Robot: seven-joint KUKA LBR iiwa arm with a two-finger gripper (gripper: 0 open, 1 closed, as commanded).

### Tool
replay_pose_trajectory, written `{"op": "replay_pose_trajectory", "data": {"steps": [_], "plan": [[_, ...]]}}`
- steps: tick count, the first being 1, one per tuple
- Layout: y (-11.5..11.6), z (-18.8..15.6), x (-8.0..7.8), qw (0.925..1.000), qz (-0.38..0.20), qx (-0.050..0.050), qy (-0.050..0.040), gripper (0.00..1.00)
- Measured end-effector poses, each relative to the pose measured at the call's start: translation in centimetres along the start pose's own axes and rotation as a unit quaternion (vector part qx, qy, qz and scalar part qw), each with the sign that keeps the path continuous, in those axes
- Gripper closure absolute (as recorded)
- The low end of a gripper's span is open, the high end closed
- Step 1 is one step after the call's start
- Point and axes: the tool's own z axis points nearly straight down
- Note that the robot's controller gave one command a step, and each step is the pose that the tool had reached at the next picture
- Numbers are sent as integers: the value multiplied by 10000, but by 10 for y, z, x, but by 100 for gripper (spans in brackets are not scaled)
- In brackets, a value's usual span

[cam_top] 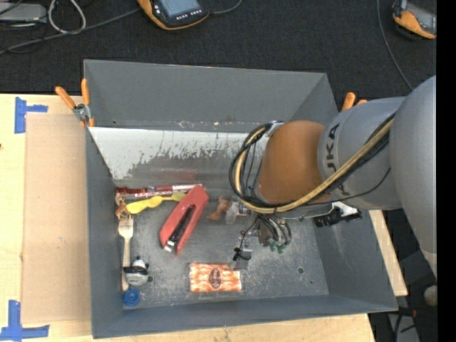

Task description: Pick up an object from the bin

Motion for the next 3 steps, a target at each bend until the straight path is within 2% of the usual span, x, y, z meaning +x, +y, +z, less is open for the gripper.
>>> {"op": "replay_pose_trajectory", "data": {"steps": [1, 2, 3], "plan": [[22, -7, 21, 9999, 147, -1, -20, 0], [28, 3, 33, 9991, -413, 12, -8, 0], [47, 26, 60, 9996, -277, 1, -9, 0]]}}
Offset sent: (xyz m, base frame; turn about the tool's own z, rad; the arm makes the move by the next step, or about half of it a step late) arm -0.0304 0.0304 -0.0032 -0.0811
